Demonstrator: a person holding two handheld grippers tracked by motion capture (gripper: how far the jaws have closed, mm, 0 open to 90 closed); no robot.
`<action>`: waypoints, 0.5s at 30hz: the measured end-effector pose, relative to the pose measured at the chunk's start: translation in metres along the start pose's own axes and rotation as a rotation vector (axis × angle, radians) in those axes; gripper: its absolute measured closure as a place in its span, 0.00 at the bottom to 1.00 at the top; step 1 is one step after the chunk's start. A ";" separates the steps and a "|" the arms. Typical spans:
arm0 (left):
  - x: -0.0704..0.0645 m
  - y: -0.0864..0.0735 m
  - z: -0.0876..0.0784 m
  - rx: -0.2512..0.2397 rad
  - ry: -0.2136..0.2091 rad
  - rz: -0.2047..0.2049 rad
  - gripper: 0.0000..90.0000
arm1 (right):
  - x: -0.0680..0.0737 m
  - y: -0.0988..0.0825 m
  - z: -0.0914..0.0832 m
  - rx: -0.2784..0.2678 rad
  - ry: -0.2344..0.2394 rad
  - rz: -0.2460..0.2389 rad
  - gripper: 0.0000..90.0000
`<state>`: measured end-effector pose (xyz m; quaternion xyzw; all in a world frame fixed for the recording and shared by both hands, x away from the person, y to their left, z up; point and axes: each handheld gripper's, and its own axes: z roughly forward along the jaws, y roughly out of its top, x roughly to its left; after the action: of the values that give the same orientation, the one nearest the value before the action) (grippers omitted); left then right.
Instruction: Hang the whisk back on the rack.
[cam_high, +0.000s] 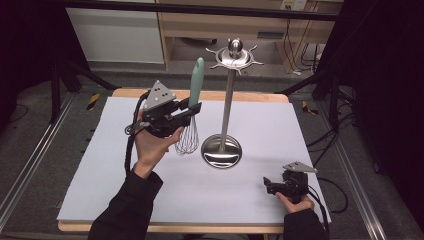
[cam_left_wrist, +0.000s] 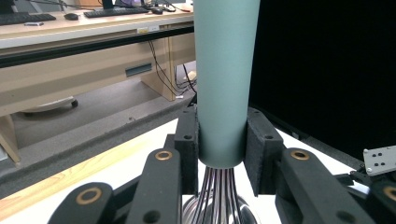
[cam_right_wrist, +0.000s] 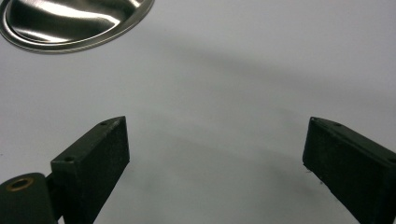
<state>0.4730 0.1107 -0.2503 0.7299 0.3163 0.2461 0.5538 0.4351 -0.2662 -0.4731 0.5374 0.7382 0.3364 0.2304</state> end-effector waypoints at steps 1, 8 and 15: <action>0.000 0.000 0.001 0.001 -0.001 0.002 0.76 | 0.000 0.000 0.000 0.000 0.000 0.000 0.09; -0.003 0.001 0.007 0.017 -0.001 0.011 0.76 | 0.000 0.000 0.000 0.000 0.001 -0.003 0.09; -0.005 0.000 0.012 0.029 -0.010 0.014 0.76 | 0.000 0.000 0.000 -0.002 -0.002 -0.001 0.09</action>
<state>0.4780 0.0995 -0.2531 0.7413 0.3118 0.2417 0.5430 0.4351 -0.2662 -0.4731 0.5372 0.7379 0.3365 0.2318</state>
